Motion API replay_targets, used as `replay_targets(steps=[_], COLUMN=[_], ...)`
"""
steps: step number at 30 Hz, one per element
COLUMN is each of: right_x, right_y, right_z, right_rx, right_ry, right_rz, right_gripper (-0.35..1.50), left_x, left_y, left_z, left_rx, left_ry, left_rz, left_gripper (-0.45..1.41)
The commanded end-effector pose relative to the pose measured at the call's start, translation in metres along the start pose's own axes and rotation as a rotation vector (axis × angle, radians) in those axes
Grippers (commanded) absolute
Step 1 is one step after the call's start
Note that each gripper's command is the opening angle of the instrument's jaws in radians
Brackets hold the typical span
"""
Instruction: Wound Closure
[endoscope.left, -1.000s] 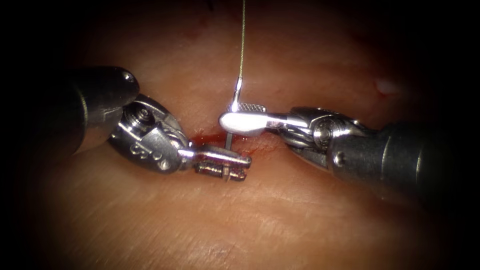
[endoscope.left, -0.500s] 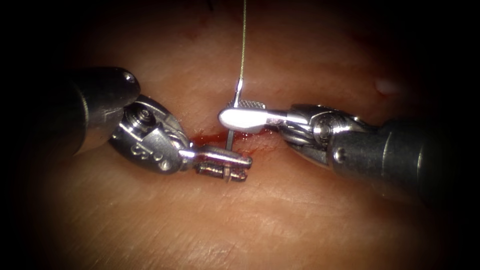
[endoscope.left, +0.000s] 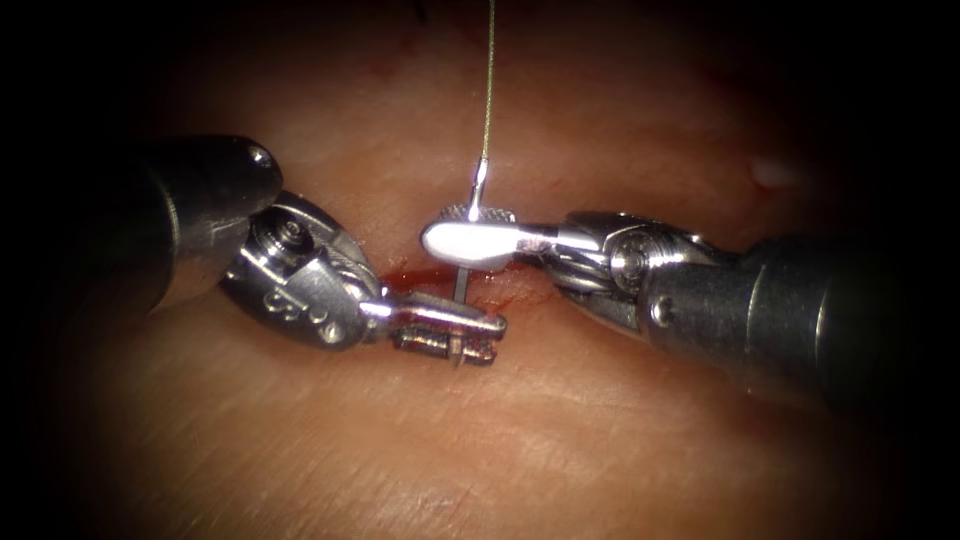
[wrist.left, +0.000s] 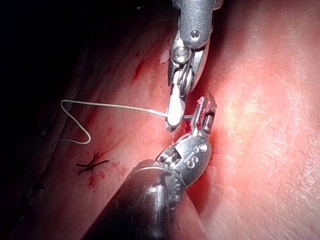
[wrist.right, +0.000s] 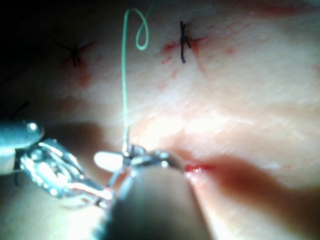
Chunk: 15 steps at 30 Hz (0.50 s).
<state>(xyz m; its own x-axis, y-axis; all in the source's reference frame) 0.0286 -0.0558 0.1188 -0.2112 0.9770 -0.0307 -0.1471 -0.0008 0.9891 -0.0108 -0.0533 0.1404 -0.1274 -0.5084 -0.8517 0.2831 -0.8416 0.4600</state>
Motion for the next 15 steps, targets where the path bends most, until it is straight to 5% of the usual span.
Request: replay_targets(steps=[1,12,13,15], right_x=[0.0001,0.0008,0.0009,0.0009], right_y=[0.0001,-0.0003,-0.0002,-0.0002], right_z=[0.0006,0.0001,0.0000,-0.0001], right_rx=[0.018,0.023,0.022,0.025], right_ry=[-0.014,-0.025,-0.023,-0.022], right_rz=[-0.003,0.015,-0.008,-0.032], right_gripper=[-0.35,-0.35,-0.35,-0.35], left_x=[-0.0007,-0.0008,-0.0008,-0.0006], left_y=[-0.0001,-0.0005,-0.0009,-0.0015], left_z=[0.0004,0.0003,0.0001,-0.0001], left_rx=[0.001,-0.002,-0.001,-0.002], left_ry=[0.000,0.004,0.002,0.002], left_rz=[0.002,-0.048,-0.098,-0.173], left_gripper=[-0.45,-0.45,0.10,0.47])
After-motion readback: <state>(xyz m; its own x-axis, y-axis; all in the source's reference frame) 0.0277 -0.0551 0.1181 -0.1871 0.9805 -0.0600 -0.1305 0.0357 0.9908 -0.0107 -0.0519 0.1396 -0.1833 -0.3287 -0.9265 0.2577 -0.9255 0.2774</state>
